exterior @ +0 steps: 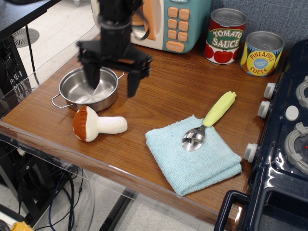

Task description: Place the mushroom between the microwave and pot

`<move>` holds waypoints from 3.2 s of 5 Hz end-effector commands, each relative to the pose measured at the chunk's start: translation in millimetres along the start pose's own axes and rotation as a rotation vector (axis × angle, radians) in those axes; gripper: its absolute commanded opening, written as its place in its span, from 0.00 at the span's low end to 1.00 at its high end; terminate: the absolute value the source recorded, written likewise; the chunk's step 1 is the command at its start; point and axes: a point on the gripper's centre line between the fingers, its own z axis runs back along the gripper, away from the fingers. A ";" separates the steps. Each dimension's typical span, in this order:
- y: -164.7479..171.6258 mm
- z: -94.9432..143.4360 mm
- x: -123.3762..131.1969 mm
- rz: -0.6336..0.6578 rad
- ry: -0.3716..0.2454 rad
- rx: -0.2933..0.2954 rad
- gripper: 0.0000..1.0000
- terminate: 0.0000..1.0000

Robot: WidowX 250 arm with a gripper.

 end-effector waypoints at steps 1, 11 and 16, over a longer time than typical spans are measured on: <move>23.6 -10.9 -31.3 0.066 0.016 0.081 1.00 0.00; 4.4 25.1 -1.1 0.068 -0.070 -0.060 0.00 0.00; 80.7 18.9 107.3 0.270 -0.202 -0.043 0.00 0.00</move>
